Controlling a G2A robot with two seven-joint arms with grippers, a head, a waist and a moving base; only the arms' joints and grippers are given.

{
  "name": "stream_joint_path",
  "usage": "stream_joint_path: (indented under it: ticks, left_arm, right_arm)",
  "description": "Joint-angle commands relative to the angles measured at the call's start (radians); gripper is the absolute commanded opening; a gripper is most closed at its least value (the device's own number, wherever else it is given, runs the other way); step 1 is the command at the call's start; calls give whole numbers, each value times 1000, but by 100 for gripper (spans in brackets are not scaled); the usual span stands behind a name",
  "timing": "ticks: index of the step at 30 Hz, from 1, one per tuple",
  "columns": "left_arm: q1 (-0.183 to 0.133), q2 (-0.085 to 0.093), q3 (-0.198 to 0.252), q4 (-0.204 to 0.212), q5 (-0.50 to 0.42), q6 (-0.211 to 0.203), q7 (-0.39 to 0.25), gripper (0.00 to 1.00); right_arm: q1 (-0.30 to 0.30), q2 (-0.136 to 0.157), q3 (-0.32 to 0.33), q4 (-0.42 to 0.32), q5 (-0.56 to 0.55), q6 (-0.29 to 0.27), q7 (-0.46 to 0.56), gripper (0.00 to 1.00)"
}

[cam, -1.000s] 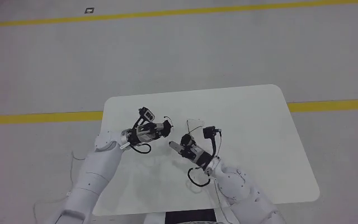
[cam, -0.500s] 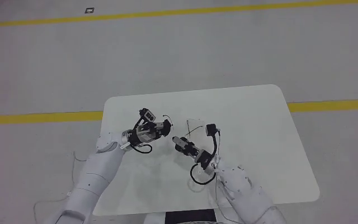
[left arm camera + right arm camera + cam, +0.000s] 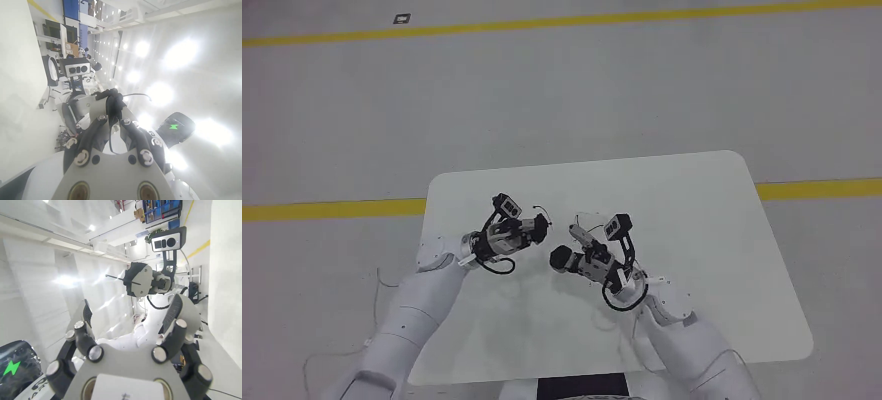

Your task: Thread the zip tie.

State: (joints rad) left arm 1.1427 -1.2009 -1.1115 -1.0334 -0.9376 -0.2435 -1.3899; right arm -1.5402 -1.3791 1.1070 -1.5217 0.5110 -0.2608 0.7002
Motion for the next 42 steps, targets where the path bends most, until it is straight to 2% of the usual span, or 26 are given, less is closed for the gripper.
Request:
stream_joint_path:
  ticks: [1,3,6,9,10,11,13,14,15,21,35,42]
  left_arm:
    - [4,0,1,-8,1,7,32,0]
    - [6,0,-1,-14,-11,23,44,0]
    - [7,4,-9,-3,-33,42,2,0]
    - [9,9,-8,-3,-42,53,0,0]
    - [10,11,-5,-5,-43,55,0,0]
    - [11,13,-3,-6,-46,57,0,0]
    - [10,17,4,-9,-51,59,0,0]
    - [9,18,8,-10,-52,59,0,0]
    - [8,20,12,-11,-54,59,0,0]
    - [0,30,42,-16,-87,59,0,0]
    - [0,31,43,-15,-88,58,0,0]
    - [0,31,43,-15,-88,58,0,0]
  right_arm:
    - [1,-2,-14,-2,-3,12,-21,100]
    - [11,-3,-21,14,22,30,-23,100]
    - [24,-7,-27,36,114,57,2,100]
    - [41,-7,-24,61,175,73,35,100]
    - [45,-8,-25,68,194,80,45,94]
    - [50,-9,-26,75,208,86,53,76]
    - [61,-10,-30,89,246,99,70,56]
    - [65,-11,-32,94,259,104,75,50]
    - [69,-12,-35,99,271,109,81,48]
    - [92,-16,-48,128,310,119,88,39]
    - [107,-20,-63,146,319,94,71,26]
    - [110,-20,-67,148,323,93,72,24]
